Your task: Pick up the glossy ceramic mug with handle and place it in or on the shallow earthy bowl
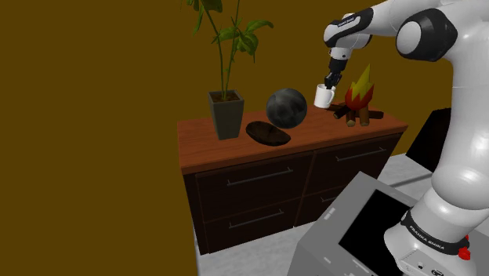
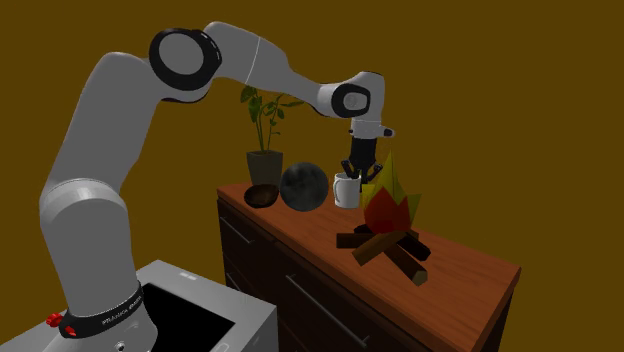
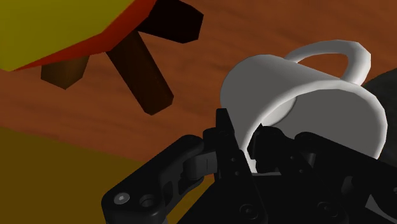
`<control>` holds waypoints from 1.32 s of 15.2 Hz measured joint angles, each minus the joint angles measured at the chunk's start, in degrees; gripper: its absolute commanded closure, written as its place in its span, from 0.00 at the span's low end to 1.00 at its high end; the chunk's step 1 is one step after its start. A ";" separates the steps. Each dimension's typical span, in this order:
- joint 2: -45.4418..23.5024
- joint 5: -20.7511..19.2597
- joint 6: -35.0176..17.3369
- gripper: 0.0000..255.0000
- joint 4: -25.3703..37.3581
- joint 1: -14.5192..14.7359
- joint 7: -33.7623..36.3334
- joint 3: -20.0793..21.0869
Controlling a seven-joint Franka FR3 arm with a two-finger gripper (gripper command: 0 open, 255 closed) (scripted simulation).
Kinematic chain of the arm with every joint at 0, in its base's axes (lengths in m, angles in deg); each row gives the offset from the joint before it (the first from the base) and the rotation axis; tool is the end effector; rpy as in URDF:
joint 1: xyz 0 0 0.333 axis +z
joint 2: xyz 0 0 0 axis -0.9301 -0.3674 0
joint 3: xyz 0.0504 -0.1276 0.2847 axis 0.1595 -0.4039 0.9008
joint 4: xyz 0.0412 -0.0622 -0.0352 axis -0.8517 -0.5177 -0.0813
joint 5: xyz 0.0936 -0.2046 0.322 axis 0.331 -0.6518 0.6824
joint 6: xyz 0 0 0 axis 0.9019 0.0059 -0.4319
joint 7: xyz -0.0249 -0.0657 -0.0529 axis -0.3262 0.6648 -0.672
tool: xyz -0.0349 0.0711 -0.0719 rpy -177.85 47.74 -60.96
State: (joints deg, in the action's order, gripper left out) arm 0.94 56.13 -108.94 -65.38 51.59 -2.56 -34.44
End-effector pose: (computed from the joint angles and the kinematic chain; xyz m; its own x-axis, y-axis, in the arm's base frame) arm 0.5480 -0.3932 0.4275 0.9987 -0.0501 0.0137 -0.0492 -0.9971 -0.0583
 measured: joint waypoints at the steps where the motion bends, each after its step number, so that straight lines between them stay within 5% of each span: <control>1: 0.14 -0.07 0.50 1.00 0.38 0.00 0.09 -0.03; 17: 0.62 -0.70 12.58 1.00 12.17 -1.14 1.31 -0.49; 20: 4.70 -2.23 11.23 1.00 7.13 1.64 3.62 -0.28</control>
State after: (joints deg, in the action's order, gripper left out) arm 5.64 53.90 -97.71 -58.24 53.24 1.07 -34.72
